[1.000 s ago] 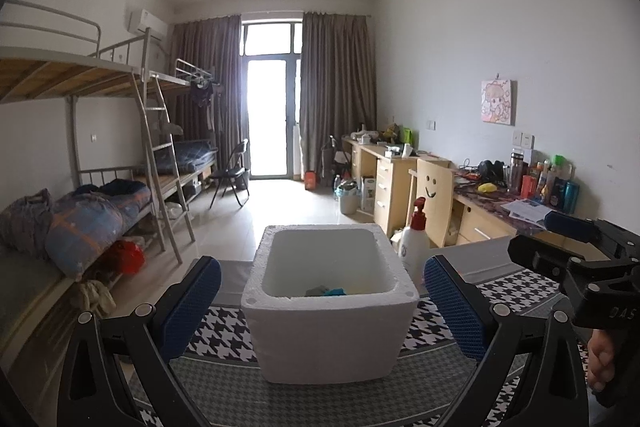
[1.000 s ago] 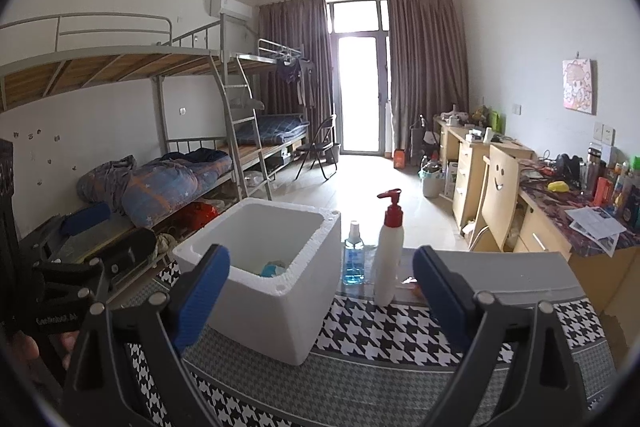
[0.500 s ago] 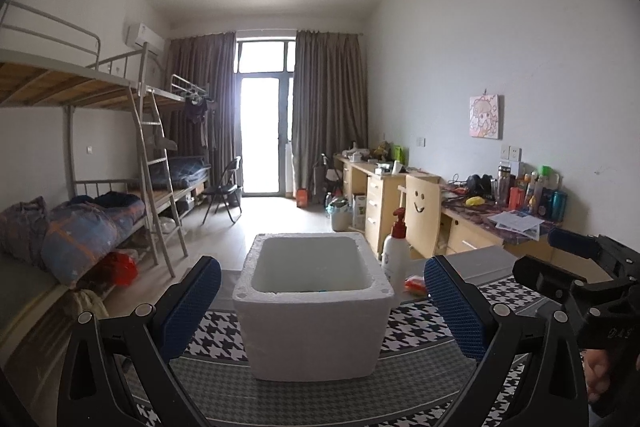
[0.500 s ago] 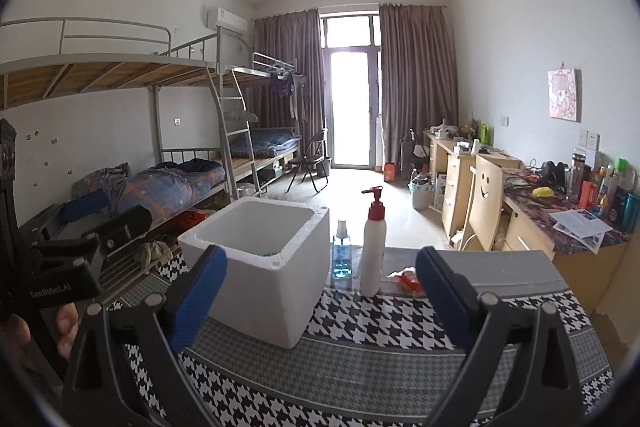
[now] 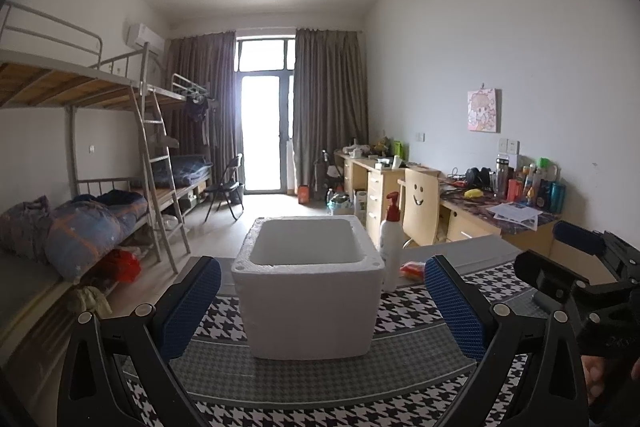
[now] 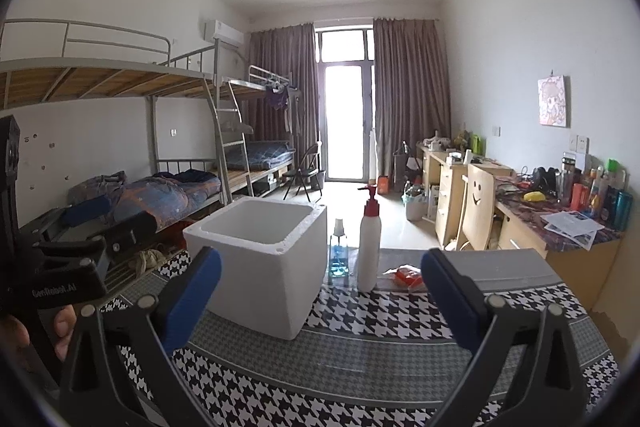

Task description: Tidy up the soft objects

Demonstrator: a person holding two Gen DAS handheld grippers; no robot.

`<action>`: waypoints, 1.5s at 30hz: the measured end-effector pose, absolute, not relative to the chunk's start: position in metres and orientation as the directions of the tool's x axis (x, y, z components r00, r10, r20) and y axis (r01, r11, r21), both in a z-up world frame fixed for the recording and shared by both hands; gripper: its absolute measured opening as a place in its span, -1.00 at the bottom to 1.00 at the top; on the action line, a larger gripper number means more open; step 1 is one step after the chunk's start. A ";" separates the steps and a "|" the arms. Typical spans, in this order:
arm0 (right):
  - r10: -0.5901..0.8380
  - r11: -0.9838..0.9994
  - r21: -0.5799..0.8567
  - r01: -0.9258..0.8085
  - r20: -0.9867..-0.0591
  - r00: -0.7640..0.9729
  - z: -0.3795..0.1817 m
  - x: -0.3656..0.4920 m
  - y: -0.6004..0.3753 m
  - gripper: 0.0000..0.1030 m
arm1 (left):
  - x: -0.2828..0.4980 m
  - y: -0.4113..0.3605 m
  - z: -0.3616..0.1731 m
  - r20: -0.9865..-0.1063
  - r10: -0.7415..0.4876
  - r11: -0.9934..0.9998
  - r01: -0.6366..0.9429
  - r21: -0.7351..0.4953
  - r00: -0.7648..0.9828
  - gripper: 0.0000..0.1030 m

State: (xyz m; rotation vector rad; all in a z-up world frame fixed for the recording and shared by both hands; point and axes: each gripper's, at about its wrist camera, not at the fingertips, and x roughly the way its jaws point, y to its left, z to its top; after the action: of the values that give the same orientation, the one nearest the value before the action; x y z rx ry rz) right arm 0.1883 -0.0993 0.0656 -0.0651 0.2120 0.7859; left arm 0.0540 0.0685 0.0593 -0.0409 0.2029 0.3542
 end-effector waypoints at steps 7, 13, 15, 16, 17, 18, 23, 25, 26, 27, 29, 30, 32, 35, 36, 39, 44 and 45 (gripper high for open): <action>0.688 0.717 0.043 -0.696 -0.205 0.696 0.059 0.183 -0.109 0.97 | 0.045 0.058 0.051 -0.193 0.315 0.948 -0.318 0.017 0.929 0.98; 0.680 0.726 0.062 -0.685 -0.218 0.700 0.048 0.180 -0.114 0.97 | 0.040 0.054 0.044 -0.188 0.308 0.950 -0.311 0.019 0.932 0.98; 0.677 0.729 0.066 -0.681 -0.220 0.703 0.046 0.179 -0.116 0.97 | 0.039 0.056 0.042 -0.190 0.307 0.950 -0.311 0.009 0.933 0.98; 0.675 0.731 0.066 -0.679 -0.221 0.704 0.045 0.179 -0.117 0.97 | 0.039 0.056 0.040 -0.190 0.306 0.951 -0.310 0.006 0.933 0.98; 0.672 0.733 0.067 -0.676 -0.220 0.707 0.045 0.178 -0.118 0.97 | 0.038 0.056 0.039 -0.191 0.303 0.951 -0.308 0.006 0.934 0.98; 0.670 0.736 0.069 -0.674 -0.219 0.709 0.044 0.178 -0.119 0.97 | 0.038 0.056 0.037 -0.189 0.302 0.952 -0.307 0.004 0.934 0.98; 0.648 0.756 0.063 -0.651 -0.212 0.732 0.041 0.172 -0.120 0.97 | 0.038 0.055 0.031 -0.185 0.305 0.951 -0.310 0.001 0.934 0.98; 0.644 0.760 0.065 -0.647 -0.208 0.736 0.040 0.170 -0.120 0.97 | 0.039 0.054 0.029 -0.183 0.309 0.950 -0.313 0.007 0.933 0.98; 0.643 0.761 0.067 -0.646 -0.211 0.736 0.039 0.170 -0.121 0.97 | 0.039 0.054 0.028 -0.182 0.312 0.949 -0.316 0.009 0.932 0.98; 0.644 0.760 0.069 -0.646 -0.216 0.734 0.037 0.169 -0.121 0.97 | 0.039 0.054 0.027 -0.182 0.314 0.948 -0.317 0.010 0.932 0.98; 0.643 0.760 0.068 -0.646 -0.224 0.733 0.035 0.169 -0.121 0.97 | 0.039 0.054 0.025 -0.185 0.315 0.948 -0.319 0.008 0.931 0.98; 0.640 0.762 0.067 -0.644 -0.226 0.734 0.033 0.169 -0.122 0.97 | 0.039 0.054 0.024 -0.188 0.315 0.947 -0.320 0.005 0.930 0.98; 0.636 0.766 0.071 -0.639 -0.229 0.737 0.030 0.169 -0.124 0.97 | 0.039 0.054 0.022 -0.190 0.313 0.948 -0.319 0.001 0.930 0.98; 0.636 0.765 0.074 -0.640 -0.240 0.733 0.027 0.168 -0.125 0.97 | 0.038 0.053 0.021 -0.189 0.311 0.949 -0.316 0.000 0.932 0.98; 0.633 0.767 0.072 -0.637 -0.240 0.736 0.027 0.168 -0.125 0.97 | 0.038 0.053 0.021 -0.191 0.306 0.950 -0.312 -0.001 0.933 0.98; 0.630 0.771 0.069 -0.634 -0.236 0.740 0.025 0.166 -0.126 0.97 | 0.037 0.052 0.018 -0.201 0.302 0.951 -0.308 -0.001 0.932 0.98; 0.624 0.774 0.069 -0.629 -0.246 0.741 0.020 0.164 -0.127 0.97 | 0.033 0.049 0.015 -0.202 0.300 0.952 -0.306 0.001 0.932 0.98; 0.623 0.775 0.071 -0.627 -0.249 0.742 0.020 0.164 -0.126 0.97 | 0.032 0.049 0.014 -0.204 0.300 0.952 -0.307 0.000 0.932 0.98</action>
State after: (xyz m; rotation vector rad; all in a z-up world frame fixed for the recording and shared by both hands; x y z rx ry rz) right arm 0.1638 -0.1263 0.0199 -0.0181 0.2665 0.6853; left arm 0.0319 0.0488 0.0144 -0.0318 0.2038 0.3108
